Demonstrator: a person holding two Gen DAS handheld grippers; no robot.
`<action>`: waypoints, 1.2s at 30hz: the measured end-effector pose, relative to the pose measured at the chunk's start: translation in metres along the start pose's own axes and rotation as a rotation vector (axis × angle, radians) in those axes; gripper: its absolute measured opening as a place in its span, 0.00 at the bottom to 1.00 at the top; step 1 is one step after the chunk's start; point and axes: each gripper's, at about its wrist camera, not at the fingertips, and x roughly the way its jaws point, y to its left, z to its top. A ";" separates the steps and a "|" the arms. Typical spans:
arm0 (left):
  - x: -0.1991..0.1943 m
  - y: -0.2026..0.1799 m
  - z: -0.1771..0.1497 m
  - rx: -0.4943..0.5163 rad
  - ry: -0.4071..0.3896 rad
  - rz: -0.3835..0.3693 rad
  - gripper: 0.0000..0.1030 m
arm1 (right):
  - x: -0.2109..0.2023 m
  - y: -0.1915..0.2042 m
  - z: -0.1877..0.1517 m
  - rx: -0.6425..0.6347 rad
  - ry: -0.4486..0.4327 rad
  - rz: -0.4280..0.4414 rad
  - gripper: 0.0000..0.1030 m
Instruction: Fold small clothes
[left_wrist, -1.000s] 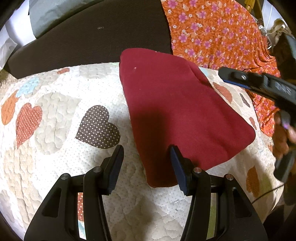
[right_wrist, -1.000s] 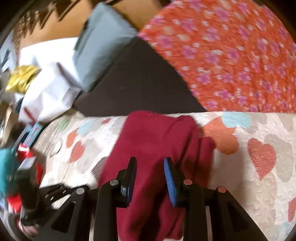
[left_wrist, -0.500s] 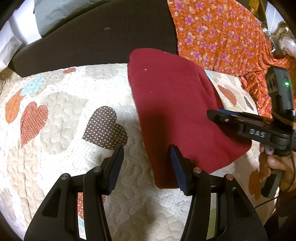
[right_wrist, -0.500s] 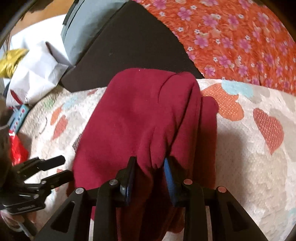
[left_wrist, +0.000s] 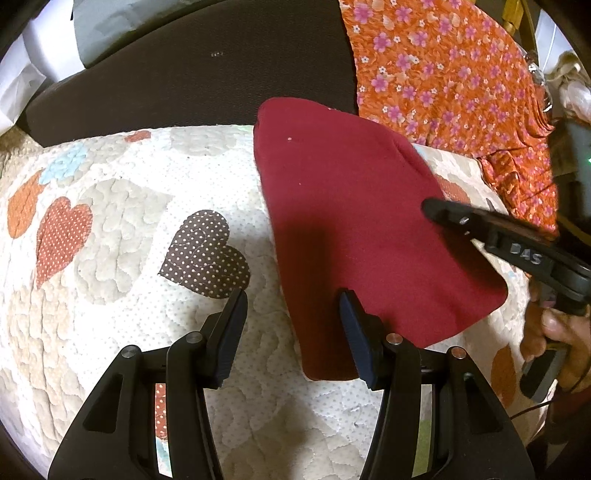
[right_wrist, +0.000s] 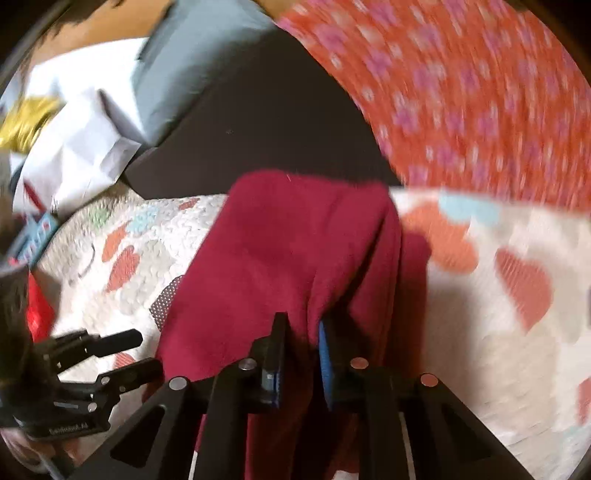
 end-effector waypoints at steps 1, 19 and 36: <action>0.000 0.000 0.000 0.000 0.001 0.000 0.50 | -0.003 -0.003 0.000 0.015 -0.009 0.003 0.14; -0.004 -0.003 0.013 -0.041 -0.042 0.015 0.50 | 0.015 -0.028 -0.026 0.130 0.022 -0.006 0.14; 0.072 0.006 0.099 -0.159 0.027 0.047 0.67 | 0.025 -0.042 -0.030 0.187 0.005 0.092 0.13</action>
